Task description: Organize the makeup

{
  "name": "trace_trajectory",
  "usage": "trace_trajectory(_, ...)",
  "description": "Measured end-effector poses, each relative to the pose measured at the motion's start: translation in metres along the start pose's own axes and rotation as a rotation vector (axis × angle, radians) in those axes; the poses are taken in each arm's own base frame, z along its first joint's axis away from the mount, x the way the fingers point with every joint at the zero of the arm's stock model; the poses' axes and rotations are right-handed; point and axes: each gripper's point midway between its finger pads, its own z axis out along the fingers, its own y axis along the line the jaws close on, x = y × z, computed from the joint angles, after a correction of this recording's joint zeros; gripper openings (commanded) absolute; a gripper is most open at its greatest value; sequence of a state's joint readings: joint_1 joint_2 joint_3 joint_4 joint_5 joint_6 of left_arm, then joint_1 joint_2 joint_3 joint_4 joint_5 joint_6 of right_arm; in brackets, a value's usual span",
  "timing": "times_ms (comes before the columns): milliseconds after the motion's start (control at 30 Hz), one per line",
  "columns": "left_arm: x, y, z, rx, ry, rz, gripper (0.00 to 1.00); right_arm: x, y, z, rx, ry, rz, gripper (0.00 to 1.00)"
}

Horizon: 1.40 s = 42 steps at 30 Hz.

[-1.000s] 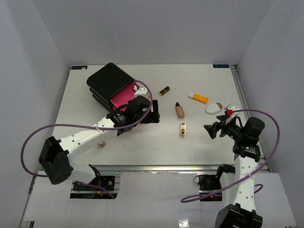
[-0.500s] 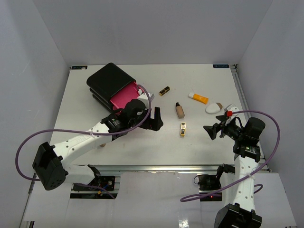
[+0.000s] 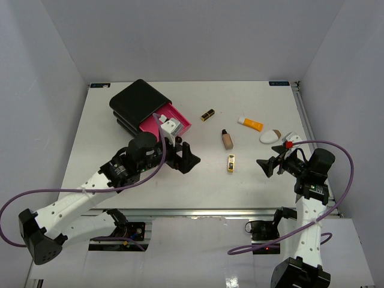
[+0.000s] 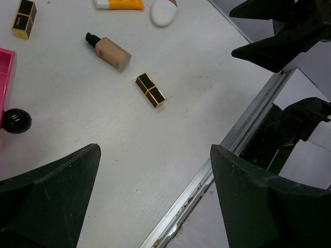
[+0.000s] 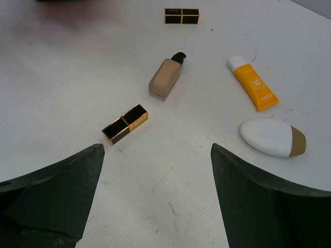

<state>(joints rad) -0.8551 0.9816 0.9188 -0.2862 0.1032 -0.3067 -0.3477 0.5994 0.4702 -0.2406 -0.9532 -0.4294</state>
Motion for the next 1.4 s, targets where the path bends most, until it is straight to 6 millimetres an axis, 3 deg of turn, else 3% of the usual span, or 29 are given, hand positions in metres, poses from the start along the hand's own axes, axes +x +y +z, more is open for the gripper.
trace_trajectory(200,0.002,0.011,-0.018,-0.055,-0.060,-0.011,0.95,0.001,0.000,0.000,-0.001,0.003,0.004,0.90)
trace_trajectory(467,0.047,0.055,-0.034,-0.293,-0.031,-0.194,0.89,0.002,0.001,0.000,-0.008,0.004,0.003,0.90)
trace_trajectory(667,0.058,0.091,-0.061,-0.541,-0.081,-0.365,0.85,0.003,0.005,0.000,-0.022,0.005,0.013,0.90)
trace_trajectory(933,0.098,0.129,-0.082,-0.845,-0.058,-0.560,0.84,0.001,0.006,-0.001,-0.025,0.000,0.009,0.90)
trace_trajectory(1200,0.130,0.140,-0.079,-0.933,-0.015,-0.635,0.84,0.003,0.007,0.000,-0.030,0.003,0.022,0.90)
trace_trajectory(1400,0.176,0.150,-0.086,-1.045,0.074,-0.698,0.85,0.004,0.008,0.000,-0.036,0.006,0.039,0.90)
